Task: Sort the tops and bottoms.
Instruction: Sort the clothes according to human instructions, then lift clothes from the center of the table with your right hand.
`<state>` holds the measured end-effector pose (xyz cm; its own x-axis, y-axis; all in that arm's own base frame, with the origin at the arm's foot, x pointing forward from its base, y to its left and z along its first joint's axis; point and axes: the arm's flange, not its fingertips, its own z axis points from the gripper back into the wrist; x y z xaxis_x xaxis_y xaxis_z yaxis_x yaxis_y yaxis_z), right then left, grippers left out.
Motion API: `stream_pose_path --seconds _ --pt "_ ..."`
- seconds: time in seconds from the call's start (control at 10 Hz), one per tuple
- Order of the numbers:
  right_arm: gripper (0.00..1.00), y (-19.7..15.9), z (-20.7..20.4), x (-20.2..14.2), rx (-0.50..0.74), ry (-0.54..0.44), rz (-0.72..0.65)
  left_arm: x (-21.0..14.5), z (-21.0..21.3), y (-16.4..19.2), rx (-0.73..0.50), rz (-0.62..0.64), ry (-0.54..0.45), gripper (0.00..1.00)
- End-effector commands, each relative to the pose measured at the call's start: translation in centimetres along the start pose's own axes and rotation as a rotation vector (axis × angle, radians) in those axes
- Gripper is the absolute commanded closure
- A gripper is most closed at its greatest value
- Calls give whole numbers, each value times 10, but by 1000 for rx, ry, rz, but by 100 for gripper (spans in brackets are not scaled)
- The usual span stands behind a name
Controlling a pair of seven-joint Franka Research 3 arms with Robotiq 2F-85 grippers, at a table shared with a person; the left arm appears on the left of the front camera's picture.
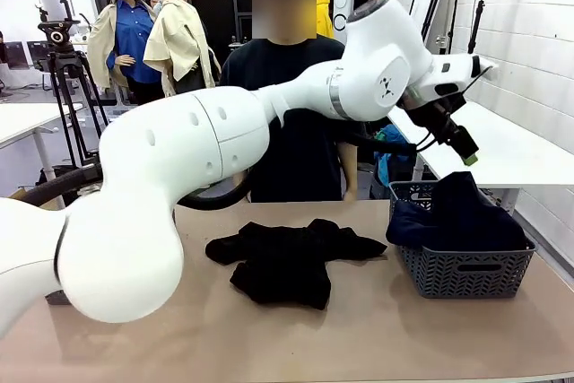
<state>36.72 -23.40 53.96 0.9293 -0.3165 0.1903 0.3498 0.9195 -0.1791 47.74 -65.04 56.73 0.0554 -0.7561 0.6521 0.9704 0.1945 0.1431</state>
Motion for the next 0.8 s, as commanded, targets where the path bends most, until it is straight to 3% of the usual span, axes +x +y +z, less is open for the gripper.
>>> stream_pose_path --seconds 0.0,0.2,0.5,0.7 --pt "0 0 0 2 -4 0 2 -22 60 -6 20 -56 40 0" --pt "0 0 0 2 -4 0 2 -84 154 2 148 -28 139 0" --pt "0 0 0 2 -4 0 2 -211 278 13 416 284 226 0" --pt "0 0 0 2 -4 0 2 -270 322 6 499 432 226 0"
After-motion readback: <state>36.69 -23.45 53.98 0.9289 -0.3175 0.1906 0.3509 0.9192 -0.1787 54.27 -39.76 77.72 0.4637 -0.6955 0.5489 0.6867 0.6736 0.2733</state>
